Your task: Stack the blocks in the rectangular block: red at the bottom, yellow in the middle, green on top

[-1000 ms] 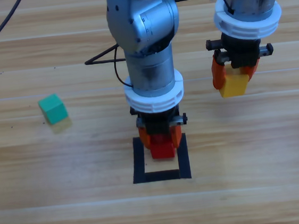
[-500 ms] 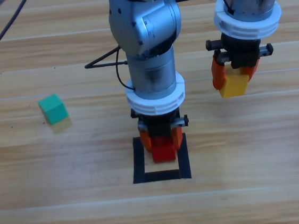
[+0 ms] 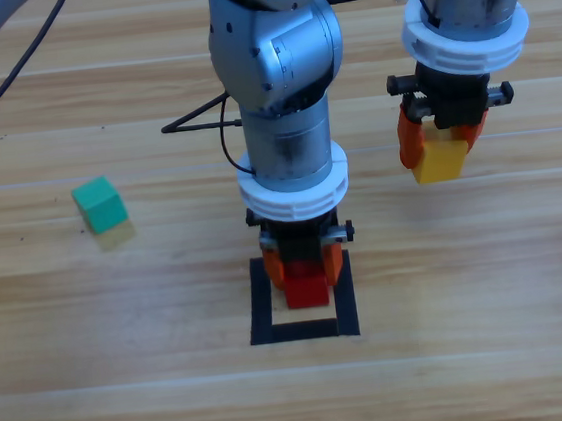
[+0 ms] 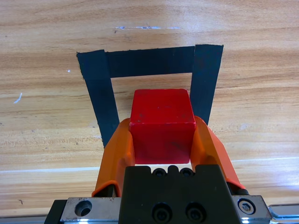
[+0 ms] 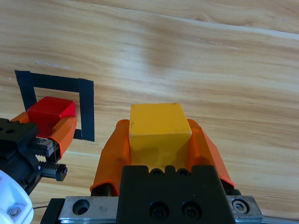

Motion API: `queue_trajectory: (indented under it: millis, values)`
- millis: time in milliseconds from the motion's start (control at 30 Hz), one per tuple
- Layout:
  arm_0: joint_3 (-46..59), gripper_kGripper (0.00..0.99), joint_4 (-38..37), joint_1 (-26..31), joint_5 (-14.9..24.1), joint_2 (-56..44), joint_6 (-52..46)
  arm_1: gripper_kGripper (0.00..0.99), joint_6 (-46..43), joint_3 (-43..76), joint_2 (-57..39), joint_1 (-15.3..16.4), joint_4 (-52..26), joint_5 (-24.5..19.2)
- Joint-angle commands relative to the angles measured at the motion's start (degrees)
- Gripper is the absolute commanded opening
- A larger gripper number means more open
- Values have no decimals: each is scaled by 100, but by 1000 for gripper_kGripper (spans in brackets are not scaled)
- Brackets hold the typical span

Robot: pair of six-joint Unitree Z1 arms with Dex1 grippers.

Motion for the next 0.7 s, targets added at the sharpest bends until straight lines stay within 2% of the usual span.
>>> queue_trajectory:
  millis: [33, 333, 400, 433, 467, 500, 533, 567, 700]
  values:
    - [-40, 40, -1, -148, 54, 345, -78, 0, -62, 69, 377, -79, 85, -59]
    - [-40, 46, -1, -165, 72, 354, -51, 0, -71, 69, 386, -79, 85, -50]
    - [-40, 109, -1, -165, 72, 372, -42, 0, -79, 60, 386, -79, 85, -42]
    - [-57, 156, -1, -165, 72, 380, -42, 0, -79, 60, 394, -79, 85, -42]
    - [-75, 278, -9, -174, 72, 415, -34, 0, -79, 60, 394, -79, 85, -42]
    - [-92, 520, -1, -183, 80, 442, -34, 0, -79, 60, 394, -79, 85, -33]
    - [-101, 824, -1, -191, 72, 459, -34, 0, -79, 51, 394, -79, 85, -33]
    - [-101, 974, -1, -200, 80, 459, -34, 0, -79, 51, 394, -79, 85, -33]
    - [-101, 990, 17, -209, 89, 433, -34, 0, -79, 51, 403, -79, 85, -33]
